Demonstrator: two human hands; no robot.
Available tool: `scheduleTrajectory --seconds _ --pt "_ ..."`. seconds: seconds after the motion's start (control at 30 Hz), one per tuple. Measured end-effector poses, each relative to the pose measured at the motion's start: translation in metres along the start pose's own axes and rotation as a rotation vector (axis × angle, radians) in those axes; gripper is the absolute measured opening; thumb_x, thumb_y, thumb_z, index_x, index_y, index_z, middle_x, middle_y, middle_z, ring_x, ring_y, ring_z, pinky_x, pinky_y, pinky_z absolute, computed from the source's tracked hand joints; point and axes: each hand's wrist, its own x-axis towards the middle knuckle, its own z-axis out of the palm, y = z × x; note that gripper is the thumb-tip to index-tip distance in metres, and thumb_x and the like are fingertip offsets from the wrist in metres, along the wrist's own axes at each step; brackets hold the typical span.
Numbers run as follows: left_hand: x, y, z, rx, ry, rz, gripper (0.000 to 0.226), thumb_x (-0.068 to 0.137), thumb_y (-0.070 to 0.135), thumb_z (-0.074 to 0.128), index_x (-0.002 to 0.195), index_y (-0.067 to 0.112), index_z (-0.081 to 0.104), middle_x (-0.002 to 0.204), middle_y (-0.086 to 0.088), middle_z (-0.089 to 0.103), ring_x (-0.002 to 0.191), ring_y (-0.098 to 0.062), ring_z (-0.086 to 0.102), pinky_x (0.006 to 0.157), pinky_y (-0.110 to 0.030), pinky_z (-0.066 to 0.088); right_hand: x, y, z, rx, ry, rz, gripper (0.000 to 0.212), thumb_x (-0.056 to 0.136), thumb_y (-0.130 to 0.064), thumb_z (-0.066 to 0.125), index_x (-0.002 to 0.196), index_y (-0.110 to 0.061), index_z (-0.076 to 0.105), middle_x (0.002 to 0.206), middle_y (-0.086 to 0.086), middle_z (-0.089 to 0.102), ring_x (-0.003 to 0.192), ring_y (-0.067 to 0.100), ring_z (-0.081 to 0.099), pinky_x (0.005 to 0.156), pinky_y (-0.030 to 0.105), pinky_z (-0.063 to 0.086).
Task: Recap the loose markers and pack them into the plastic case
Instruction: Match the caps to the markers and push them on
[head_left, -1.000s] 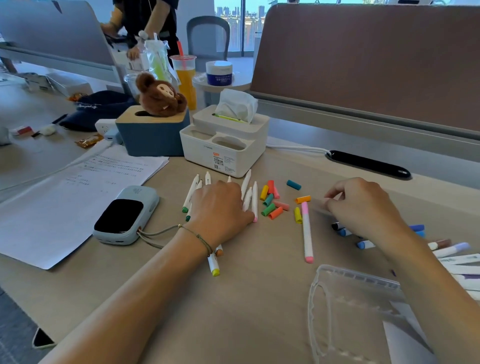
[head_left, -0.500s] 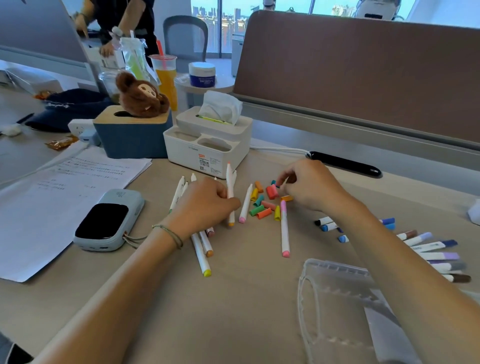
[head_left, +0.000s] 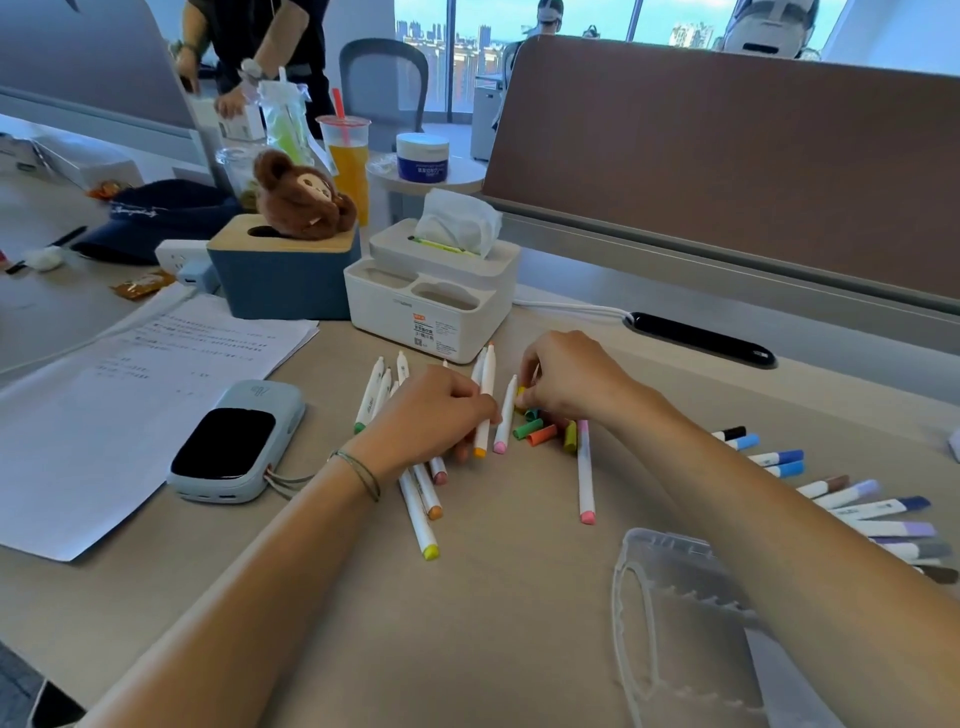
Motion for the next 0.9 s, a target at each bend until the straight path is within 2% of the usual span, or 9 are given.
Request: scheduleTrajectory --seconds 0.1,0.2,0.27,0.37,0.43,0.53,0.63,0.77,0.9 --pt "0.000 0.000 0.001 0.008 0.007 0.000 0.027 0.091 0.028 0.063 0.081 0.007 0.076 0.062 -0.007 0.070 0.049 -0.012 0.059 0.055 -0.020 0.044 -0.001 0.005 -0.002 0.072 -0.044 -0.047 0.020 0.078 -0.027 0.085 0.092 -0.022 0.071 0.090 -0.004 0.068 0.082 0.012 0.063 0.070 0.030 0.054" --pt "0.002 -0.002 0.001 0.027 0.037 -0.003 0.029 0.095 0.029 0.061 0.086 0.006 0.075 0.053 0.000 0.064 0.044 -0.008 0.056 0.049 -0.015 0.043 0.004 0.017 -0.012 0.219 0.049 -0.027 0.004 0.085 -0.016 0.078 0.087 -0.018 0.075 0.088 -0.003 0.072 0.085 0.014 0.067 0.073 0.029 0.055" --pt "0.002 -0.001 0.002 0.025 0.049 0.003 0.023 0.097 0.027 0.057 0.103 0.011 0.073 0.054 0.003 0.063 0.043 -0.006 0.055 0.048 -0.016 0.043 0.010 0.028 -0.020 0.196 0.086 0.013 0.012 0.086 -0.005 0.071 0.085 -0.016 0.076 0.087 -0.002 0.072 0.086 0.015 0.068 0.075 0.031 0.057" --pt "0.003 0.000 0.004 -0.028 0.045 0.003 0.034 0.097 0.023 0.052 0.131 0.027 0.056 0.071 0.001 0.063 0.053 -0.010 0.057 0.052 -0.023 0.046 0.011 0.037 -0.032 -0.001 -0.067 0.003 0.018 0.086 -0.003 0.069 0.084 -0.020 0.075 0.087 -0.004 0.070 0.084 0.013 0.064 0.065 0.025 0.050" --pt "0.005 -0.001 0.007 -0.052 0.051 0.012 0.033 0.097 0.025 0.052 0.129 0.030 0.053 0.081 0.001 0.062 0.059 -0.013 0.058 0.054 -0.026 0.047 0.010 0.041 -0.040 -0.130 -0.143 -0.033 0.019 0.086 -0.003 0.067 0.086 -0.021 0.074 0.089 -0.005 0.068 0.083 0.011 0.060 0.066 0.026 0.048" --pt "0.006 0.000 0.006 -0.062 0.074 0.036 0.028 0.096 0.028 0.052 0.123 0.032 0.057 0.087 -0.001 0.064 0.064 -0.016 0.059 0.058 -0.030 0.048 0.006 0.043 -0.048 -0.270 -0.248 -0.102 0.020 0.083 -0.004 0.071 0.093 -0.021 0.074 0.094 -0.005 0.069 0.086 0.011 0.060 0.079 0.032 0.055" --pt "0.004 0.002 0.007 -0.060 0.077 0.058 0.026 0.095 0.027 0.053 0.120 0.032 0.060 0.089 0.000 0.064 0.063 -0.015 0.059 0.057 -0.028 0.048 -0.003 0.046 -0.043 -0.343 -0.285 -0.157 0.019 0.083 -0.009 0.076 0.086 -0.026 0.066 0.089 -0.006 0.064 0.082 0.012 0.058 0.074 0.029 0.051" --pt "-0.004 0.008 0.011 -0.027 0.074 0.091 0.027 0.095 0.029 0.054 0.122 0.030 0.060 0.086 0.000 0.065 0.060 -0.013 0.060 0.054 -0.025 0.049 -0.010 0.055 -0.039 -0.355 -0.239 -0.177 0.016 0.084 -0.011 0.075 0.083 -0.026 0.069 0.084 -0.008 0.066 0.083 0.013 0.062 0.074 0.029 0.053" --pt "-0.011 0.011 0.018 0.022 0.038 0.106 0.028 0.096 0.031 0.053 0.124 0.031 0.058 0.085 0.000 0.068 0.060 -0.012 0.061 0.054 -0.023 0.047 -0.017 0.057 -0.054 -0.117 -0.412 -0.062 0.025 0.085 -0.004 0.072 0.104 -0.020 0.071 0.093 -0.002 0.069 0.092 0.018 0.067 0.077 0.027 0.054"
